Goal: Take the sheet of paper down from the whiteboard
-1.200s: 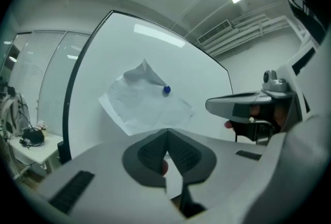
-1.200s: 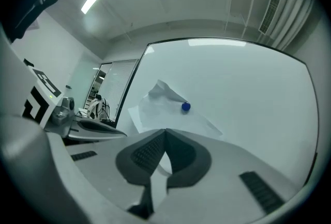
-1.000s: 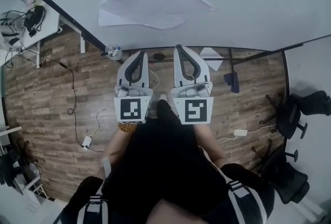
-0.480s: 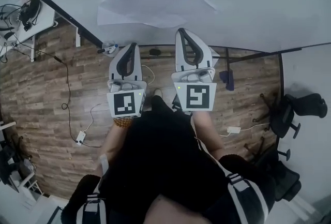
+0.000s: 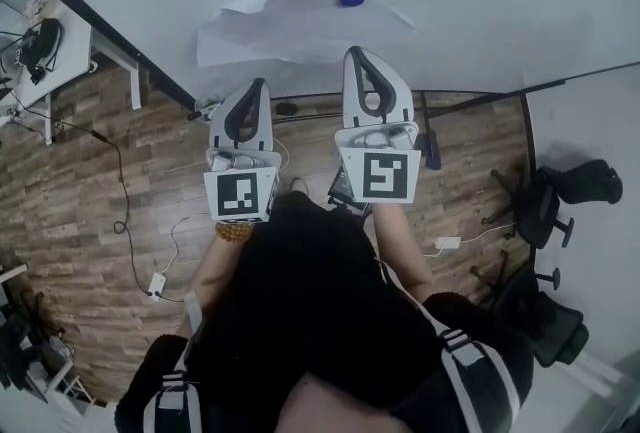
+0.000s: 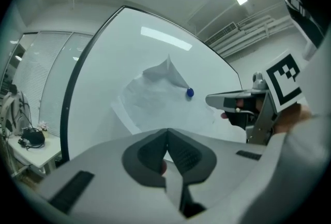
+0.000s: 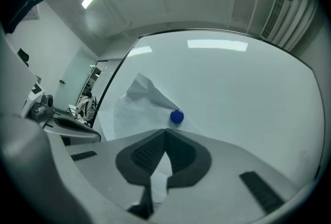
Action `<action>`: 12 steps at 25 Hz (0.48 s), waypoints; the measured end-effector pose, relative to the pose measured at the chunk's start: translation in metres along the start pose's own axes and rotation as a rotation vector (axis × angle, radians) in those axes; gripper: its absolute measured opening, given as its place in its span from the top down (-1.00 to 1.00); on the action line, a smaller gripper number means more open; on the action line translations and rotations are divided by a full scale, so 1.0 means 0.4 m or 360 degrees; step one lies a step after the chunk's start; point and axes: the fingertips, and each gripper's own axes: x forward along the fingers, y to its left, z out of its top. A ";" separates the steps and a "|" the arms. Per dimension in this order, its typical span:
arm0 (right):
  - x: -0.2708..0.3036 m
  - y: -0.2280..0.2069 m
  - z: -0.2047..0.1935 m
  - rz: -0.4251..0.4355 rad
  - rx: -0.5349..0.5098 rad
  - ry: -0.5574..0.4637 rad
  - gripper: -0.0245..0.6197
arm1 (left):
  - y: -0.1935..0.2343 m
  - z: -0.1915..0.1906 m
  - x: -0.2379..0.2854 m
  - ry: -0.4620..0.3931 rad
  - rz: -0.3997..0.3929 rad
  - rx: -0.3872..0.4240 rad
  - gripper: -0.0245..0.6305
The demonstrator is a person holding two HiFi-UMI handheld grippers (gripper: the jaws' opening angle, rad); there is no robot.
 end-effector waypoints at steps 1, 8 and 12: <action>0.004 -0.004 0.008 -0.0018 -0.0010 -0.0007 0.93 | 0.004 0.004 0.003 -0.0007 -0.0010 -0.0002 0.89; 0.027 -0.021 0.039 -0.0086 -0.0083 -0.0029 0.93 | 0.036 0.023 0.011 -0.0032 -0.0022 -0.0013 0.89; 0.042 -0.017 0.059 -0.0097 -0.0103 -0.0072 0.93 | 0.054 0.024 0.006 -0.0041 -0.0009 0.0003 0.89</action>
